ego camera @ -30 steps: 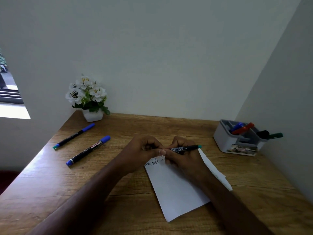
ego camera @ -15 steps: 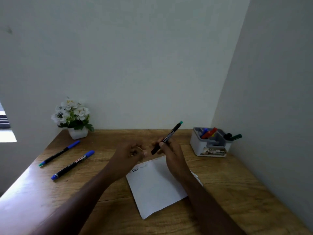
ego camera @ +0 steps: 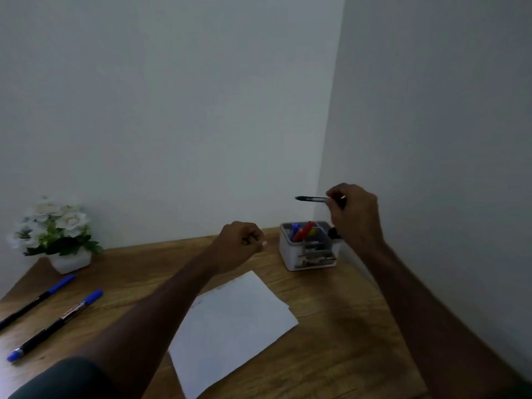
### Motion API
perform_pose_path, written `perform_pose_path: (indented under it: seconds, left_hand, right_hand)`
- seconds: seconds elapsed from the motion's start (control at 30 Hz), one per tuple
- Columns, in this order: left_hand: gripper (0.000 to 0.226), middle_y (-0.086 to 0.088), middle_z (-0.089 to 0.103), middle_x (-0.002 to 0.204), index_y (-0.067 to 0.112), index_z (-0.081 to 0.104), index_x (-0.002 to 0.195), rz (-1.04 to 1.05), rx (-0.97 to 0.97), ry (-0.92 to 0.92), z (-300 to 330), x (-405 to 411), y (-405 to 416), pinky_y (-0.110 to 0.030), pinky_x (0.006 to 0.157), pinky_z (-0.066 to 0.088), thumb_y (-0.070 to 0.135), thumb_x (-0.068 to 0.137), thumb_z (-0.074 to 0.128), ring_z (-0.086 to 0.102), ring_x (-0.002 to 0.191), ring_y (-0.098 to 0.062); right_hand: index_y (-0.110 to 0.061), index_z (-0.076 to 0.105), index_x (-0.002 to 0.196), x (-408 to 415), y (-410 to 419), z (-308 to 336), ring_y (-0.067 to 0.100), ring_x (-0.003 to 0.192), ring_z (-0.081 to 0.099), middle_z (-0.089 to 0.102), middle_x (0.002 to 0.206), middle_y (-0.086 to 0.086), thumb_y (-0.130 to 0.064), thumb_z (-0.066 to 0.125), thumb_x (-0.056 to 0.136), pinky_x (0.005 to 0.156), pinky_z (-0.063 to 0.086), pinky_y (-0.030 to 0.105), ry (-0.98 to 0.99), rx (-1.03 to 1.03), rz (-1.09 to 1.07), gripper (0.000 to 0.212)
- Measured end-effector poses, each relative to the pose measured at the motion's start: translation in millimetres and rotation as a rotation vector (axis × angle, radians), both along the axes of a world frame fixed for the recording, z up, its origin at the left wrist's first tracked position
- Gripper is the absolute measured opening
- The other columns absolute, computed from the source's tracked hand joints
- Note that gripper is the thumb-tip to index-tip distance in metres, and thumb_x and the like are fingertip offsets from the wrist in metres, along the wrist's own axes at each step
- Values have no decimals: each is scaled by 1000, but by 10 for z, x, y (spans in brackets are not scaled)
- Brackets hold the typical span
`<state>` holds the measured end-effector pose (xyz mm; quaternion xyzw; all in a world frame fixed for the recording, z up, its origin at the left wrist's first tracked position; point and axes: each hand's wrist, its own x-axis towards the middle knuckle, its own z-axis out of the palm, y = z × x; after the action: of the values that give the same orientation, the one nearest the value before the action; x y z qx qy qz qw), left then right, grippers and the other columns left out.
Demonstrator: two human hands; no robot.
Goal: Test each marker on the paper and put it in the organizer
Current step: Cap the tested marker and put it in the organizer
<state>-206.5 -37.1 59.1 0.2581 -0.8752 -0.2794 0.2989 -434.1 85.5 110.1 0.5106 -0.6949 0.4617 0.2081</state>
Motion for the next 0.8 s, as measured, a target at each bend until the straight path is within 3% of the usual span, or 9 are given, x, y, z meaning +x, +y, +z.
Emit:
perform_pose_path:
  seconds: [0.2, 0.4, 0.63, 0.8]
  left_hand:
    - [10, 2, 68, 86, 11, 71, 93, -57, 4, -61, -27, -421, 29, -20, 67, 49, 19, 88, 69, 64, 79, -10]
    - [8, 5, 67, 84, 13, 70, 91, -65, 3, -111, -66, -499, 29, -21, 65, 47, 21, 89, 69, 61, 76, -7]
    - [14, -2, 70, 86, 11, 71, 92, -31, -12, -123, -85, -351, -89, -30, 70, 52, 24, 88, 70, 65, 79, -17]
    - [10, 2, 71, 83, 13, 72, 90, 4, 14, -88, -81, -123, -132, -28, 72, 54, 23, 88, 70, 66, 76, -11]
  right_hand:
    - [-12, 77, 91, -563, -2, 244, 20, 81, 67, 74, 91, 8, -11, 71, 86, 71, 53, 27, 50, 432, -112, 8]
    - [-10, 74, 89, -566, -357, 0, 25, 84, 69, 69, 99, 15, -10, 76, 81, 74, 61, 36, 47, 677, -104, 8]
    - [-16, 75, 96, -549, -462, -113, 25, 87, 69, 72, 98, 9, -21, 70, 84, 82, 60, 44, 53, 726, -115, 14]
    - [-16, 76, 95, -279, -417, -30, 20, 78, 69, 75, 91, 4, -20, 64, 88, 78, 60, 42, 106, 475, -122, 14]
